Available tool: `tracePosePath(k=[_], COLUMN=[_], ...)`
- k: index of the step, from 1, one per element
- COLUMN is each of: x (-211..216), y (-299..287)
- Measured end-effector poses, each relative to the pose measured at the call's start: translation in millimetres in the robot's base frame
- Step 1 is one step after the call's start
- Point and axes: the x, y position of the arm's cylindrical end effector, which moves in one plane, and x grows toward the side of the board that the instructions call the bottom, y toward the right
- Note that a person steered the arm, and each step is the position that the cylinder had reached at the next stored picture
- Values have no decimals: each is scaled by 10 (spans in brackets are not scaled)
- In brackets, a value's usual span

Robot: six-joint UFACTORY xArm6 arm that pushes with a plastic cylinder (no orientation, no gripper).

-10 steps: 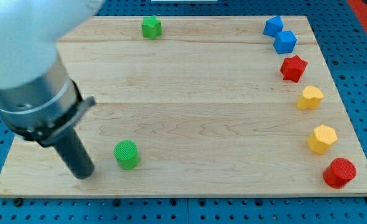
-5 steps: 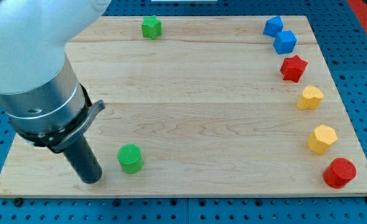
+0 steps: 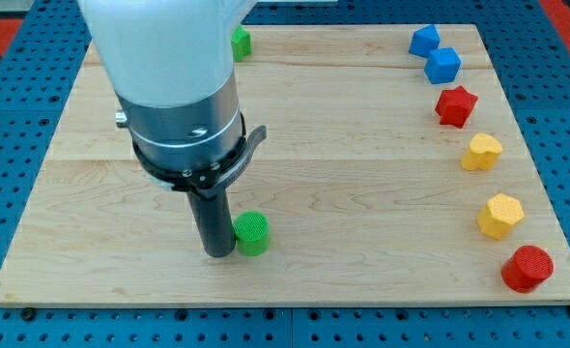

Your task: Place the green circle in between the yellow hexagon and yellow heart

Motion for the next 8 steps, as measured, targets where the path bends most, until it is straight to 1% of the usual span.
tracePosePath(k=[1,3,4,6,8], x=[-35,-373,-437,-437,-437], y=[285,1019,1240,1347,1714])
